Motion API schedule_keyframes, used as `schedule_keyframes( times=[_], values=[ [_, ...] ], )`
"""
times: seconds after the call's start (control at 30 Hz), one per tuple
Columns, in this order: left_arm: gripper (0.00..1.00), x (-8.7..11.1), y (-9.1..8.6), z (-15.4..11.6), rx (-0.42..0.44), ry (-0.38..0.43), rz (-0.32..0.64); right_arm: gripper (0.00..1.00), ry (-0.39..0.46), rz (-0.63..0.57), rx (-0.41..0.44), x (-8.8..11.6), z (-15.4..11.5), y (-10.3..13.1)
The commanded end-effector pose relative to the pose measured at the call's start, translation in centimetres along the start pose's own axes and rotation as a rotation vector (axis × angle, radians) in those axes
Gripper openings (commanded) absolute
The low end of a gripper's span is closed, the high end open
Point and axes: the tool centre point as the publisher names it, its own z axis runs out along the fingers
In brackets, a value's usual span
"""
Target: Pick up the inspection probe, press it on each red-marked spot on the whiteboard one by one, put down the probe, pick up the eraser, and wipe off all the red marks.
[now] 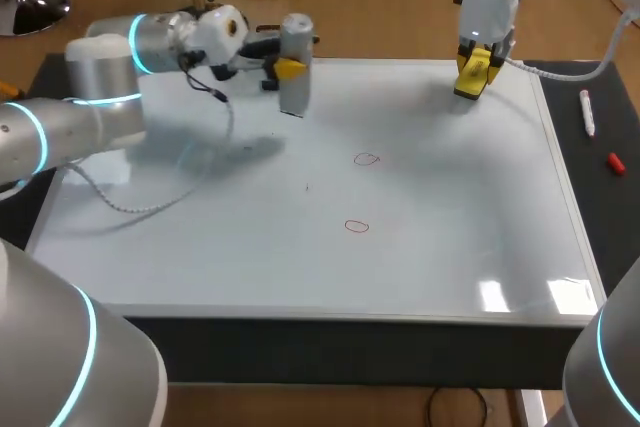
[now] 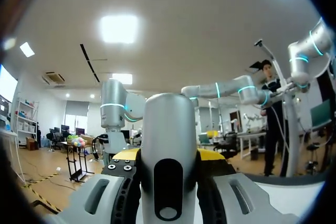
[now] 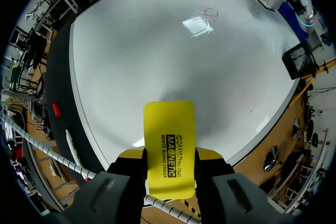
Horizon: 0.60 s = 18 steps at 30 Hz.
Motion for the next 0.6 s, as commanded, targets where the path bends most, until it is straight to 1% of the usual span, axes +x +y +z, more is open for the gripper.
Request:
schedule_keyframes(
  times=[0.03,0.13,0.2,0.33,0.47,0.6],
  values=[
    [0.00,1.8,-1.7,-2.7,-0.059,-0.226,0.011,0.00,0.003,-0.002,0.001,0.0,-0.2,-0.1],
    [0.00,1.4,-2.0,-4.8,-0.047,-0.272,0.020,0.00,0.003,-0.002,0.001,0.0,-0.2,-0.1],
    [0.00,1.5,-2.0,-5.8,-0.049,-0.301,0.018,0.00,0.003,-0.002,0.001,0.0,-0.2,-0.1],
    [0.00,1.1,-1.9,-7.8,-0.046,-0.343,0.015,0.00,0.003,-0.002,0.001,0.0,-0.2,-0.1],
    [0.00,0.8,-1.7,-9.3,-0.040,-0.377,0.013,0.00,0.003,-0.002,0.001,0.0,-0.2,-0.1],
    [0.00,0.5,-1.7,-10.5,-0.034,-0.394,0.010,0.00,0.003,-0.002,0.001,0.0,-0.2,-0.1]
  ],
)
